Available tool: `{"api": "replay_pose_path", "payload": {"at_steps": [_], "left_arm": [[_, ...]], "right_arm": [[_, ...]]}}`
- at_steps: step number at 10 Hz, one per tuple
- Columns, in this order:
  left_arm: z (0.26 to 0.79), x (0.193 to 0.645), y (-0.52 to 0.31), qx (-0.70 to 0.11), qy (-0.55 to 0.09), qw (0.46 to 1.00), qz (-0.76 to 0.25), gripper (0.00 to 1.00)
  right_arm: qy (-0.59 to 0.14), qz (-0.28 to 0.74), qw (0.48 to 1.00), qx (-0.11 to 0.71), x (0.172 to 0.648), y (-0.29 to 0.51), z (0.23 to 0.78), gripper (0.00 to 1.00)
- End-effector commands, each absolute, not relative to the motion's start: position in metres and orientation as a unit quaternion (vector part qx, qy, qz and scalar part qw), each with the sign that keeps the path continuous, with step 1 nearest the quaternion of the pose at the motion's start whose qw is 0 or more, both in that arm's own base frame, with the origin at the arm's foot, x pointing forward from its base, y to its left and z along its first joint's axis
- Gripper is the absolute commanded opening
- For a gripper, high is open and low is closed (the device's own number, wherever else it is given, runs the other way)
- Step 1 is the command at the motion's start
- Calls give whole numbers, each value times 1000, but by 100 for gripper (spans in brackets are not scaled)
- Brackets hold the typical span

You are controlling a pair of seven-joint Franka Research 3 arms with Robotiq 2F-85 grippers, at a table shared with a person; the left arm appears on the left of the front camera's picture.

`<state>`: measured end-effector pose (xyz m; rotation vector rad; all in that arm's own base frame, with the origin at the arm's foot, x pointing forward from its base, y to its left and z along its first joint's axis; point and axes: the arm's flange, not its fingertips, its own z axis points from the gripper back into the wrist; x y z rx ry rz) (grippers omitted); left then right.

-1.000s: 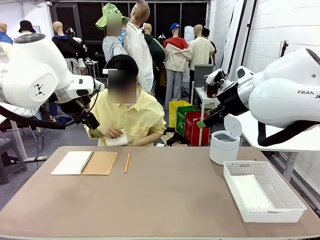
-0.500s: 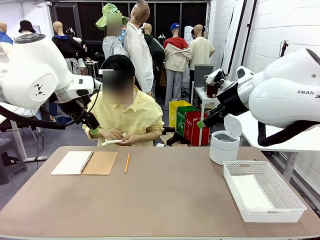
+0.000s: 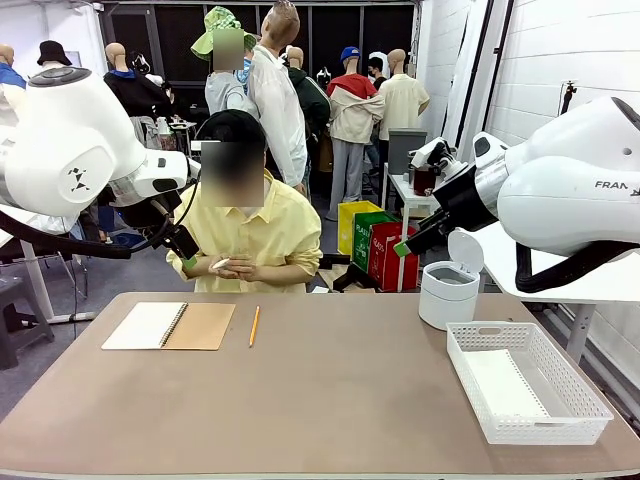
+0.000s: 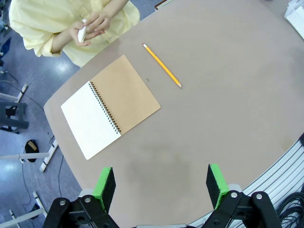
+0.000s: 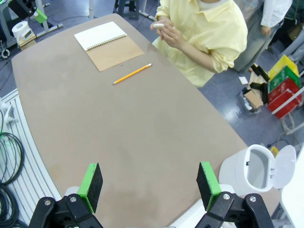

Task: Sort the paper based on its condition.
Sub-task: If a person hands you a paper, place it in the Organizing basket , and if it's crumpled, put it in the Trash can.

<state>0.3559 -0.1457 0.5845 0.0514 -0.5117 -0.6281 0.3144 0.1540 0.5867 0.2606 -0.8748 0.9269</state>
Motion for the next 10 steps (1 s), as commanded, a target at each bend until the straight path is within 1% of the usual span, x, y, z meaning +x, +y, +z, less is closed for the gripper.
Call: {"api": "replay_pose_path", "payload": {"at_steps": [1, 10], "left_arm": [[585, 356, -145, 24, -251, 919, -304, 100], [585, 356, -145, 24, -251, 919, -304, 100]], "right_arm": [[-407, 431, 796, 118, 314, 155, 587, 100], [-407, 431, 796, 118, 314, 155, 587, 100]]}}
